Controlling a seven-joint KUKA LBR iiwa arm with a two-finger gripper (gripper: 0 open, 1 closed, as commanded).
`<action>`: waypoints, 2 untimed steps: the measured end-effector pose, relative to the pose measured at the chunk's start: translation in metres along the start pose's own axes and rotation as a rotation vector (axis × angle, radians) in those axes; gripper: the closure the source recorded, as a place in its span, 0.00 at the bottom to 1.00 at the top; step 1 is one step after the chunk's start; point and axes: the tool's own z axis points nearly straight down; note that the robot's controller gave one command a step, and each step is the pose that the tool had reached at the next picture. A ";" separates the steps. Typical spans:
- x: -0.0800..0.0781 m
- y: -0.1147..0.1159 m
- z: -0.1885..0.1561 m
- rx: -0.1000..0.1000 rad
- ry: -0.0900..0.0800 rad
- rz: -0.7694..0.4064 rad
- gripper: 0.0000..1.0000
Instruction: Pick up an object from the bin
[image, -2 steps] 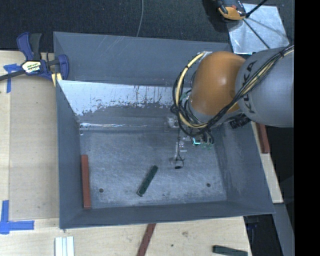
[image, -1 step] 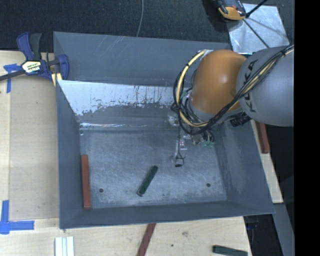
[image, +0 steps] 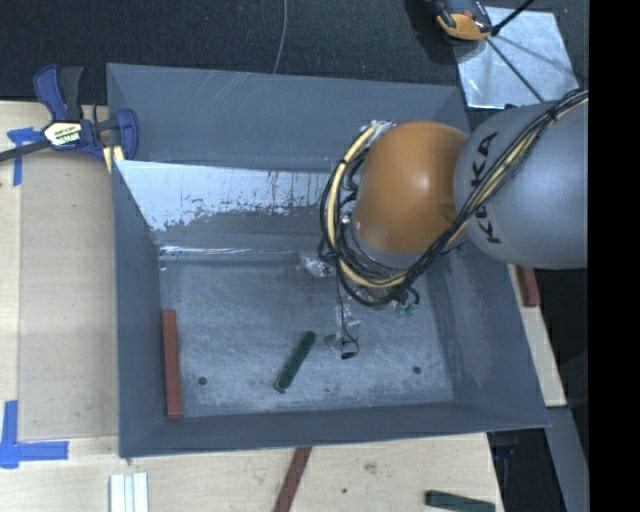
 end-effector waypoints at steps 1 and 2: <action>0.007 0.017 0.034 -0.002 -0.002 -0.251 0.00; 0.020 0.034 0.036 -0.002 0.002 -0.346 0.00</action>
Offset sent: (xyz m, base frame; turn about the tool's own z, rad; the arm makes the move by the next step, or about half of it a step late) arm -0.0368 0.0362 -0.0299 -0.4263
